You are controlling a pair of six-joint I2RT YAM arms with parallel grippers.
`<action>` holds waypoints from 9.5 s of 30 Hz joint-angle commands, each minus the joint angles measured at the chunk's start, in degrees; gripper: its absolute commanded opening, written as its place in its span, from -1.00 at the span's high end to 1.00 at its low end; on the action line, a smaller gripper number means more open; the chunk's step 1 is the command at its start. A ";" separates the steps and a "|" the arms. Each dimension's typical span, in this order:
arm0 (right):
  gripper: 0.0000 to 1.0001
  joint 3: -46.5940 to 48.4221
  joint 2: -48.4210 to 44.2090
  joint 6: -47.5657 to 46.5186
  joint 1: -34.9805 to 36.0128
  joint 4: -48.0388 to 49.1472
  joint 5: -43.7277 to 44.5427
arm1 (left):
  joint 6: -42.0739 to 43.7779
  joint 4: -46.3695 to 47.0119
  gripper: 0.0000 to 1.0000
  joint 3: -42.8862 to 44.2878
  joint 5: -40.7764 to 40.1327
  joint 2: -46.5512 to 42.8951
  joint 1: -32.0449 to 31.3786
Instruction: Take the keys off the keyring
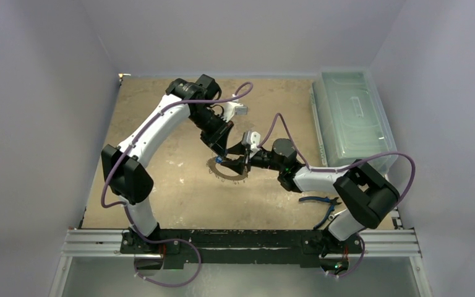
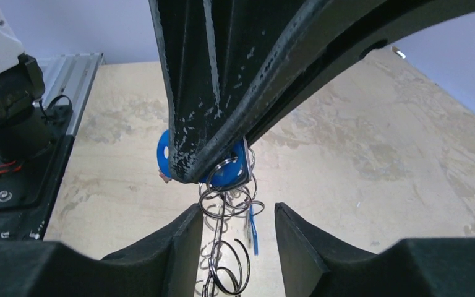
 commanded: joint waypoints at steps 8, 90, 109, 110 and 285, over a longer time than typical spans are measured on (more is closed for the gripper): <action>0.32 -0.22 -0.24 1.09 0.22 5.97 -2.47 | 1.57 -0.33 1.00 -2.09 4.22 -4.05 0.25; -0.13 28.79 12.19 -31.20 -7.20 -64.47 -14.03 | 3.30 36.42 1.00 -45.98 13.50 -6.81 13.90; 0.22 16.64 5.49 -9.22 5.11 -35.71 3.13 | -1.91 38.11 1.00 -46.24 14.38 -8.40 14.39; 0.21 16.40 5.72 -8.89 5.52 -35.20 3.04 | -1.87 38.01 1.00 -46.17 14.21 -8.47 14.40; 0.24 2.87 2.01 -30.35 3.20 -26.64 -12.93 | 8.21 28.55 1.00 -43.47 23.87 -6.00 10.36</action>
